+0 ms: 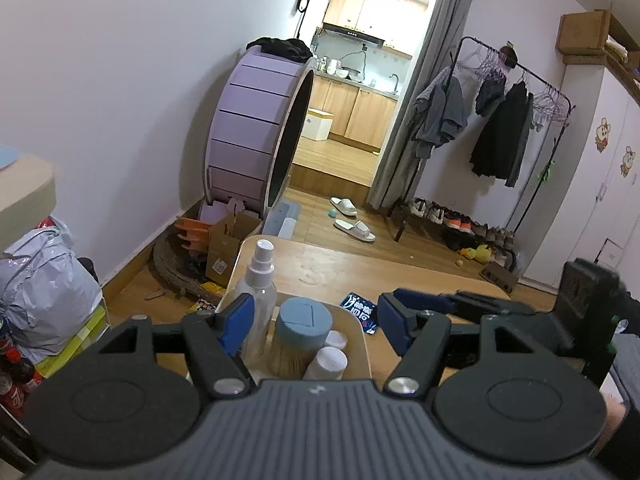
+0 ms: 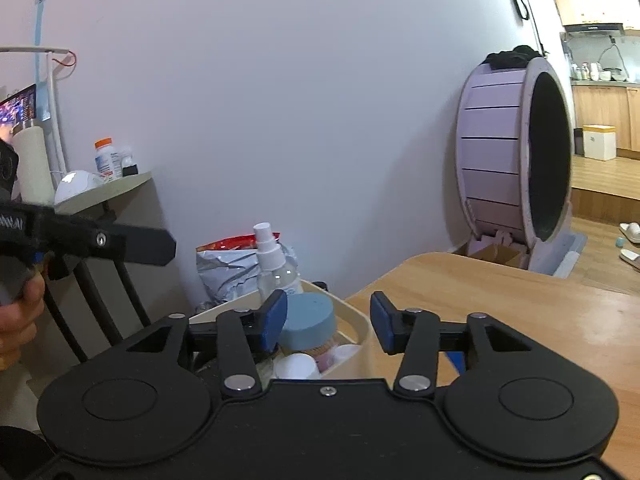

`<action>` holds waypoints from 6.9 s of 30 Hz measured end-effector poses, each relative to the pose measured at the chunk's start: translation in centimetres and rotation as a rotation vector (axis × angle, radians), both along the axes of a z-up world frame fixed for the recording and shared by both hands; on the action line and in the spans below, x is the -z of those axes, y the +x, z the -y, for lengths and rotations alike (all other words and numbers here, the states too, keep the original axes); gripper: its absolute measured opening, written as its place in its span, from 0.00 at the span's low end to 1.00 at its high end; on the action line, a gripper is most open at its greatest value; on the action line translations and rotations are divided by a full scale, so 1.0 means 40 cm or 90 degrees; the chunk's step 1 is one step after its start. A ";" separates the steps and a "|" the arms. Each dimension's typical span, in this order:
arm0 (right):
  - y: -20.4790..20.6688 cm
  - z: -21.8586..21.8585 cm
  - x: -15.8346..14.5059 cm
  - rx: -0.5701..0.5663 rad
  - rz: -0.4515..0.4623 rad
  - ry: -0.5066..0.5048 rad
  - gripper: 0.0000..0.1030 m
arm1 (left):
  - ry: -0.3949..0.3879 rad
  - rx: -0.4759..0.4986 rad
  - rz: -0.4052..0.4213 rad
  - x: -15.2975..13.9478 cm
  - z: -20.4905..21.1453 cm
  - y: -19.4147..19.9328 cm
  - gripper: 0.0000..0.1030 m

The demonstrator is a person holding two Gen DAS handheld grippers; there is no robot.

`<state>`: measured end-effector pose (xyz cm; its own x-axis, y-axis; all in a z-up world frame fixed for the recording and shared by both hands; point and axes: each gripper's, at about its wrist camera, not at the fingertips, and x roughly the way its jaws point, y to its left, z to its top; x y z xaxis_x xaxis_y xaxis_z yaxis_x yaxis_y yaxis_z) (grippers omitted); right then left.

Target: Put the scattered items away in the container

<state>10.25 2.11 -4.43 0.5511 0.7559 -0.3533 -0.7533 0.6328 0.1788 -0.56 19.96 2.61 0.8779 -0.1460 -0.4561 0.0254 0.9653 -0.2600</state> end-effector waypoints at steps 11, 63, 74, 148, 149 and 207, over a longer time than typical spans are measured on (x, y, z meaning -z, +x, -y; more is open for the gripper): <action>0.099 0.056 0.046 0.062 -0.008 -0.132 0.73 | -0.007 0.044 0.001 0.016 0.045 0.017 0.65; 0.263 0.067 0.125 0.078 -0.053 -0.132 0.96 | -0.028 0.038 0.005 0.027 0.045 0.034 0.65; 0.283 0.013 0.165 0.036 -0.052 -0.207 0.74 | -0.037 0.026 0.007 0.025 0.034 0.029 0.65; 0.159 0.101 0.151 -0.046 -0.056 -0.251 0.67 | -0.007 0.107 -0.024 0.068 0.157 0.063 0.65; 0.151 0.108 0.151 -0.055 -0.054 -0.251 0.67 | -0.004 0.109 -0.025 0.070 0.163 0.062 0.65; 0.010 0.317 0.072 -0.058 -0.031 -0.146 0.64 | 0.078 0.117 -0.078 0.146 0.351 0.102 0.65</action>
<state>10.65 -10.56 -7.33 0.4627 0.6987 -0.5457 -0.8031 0.5910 0.0756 3.53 5.93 -3.22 0.7783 -0.2358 -0.5819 0.1792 0.9717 -0.1541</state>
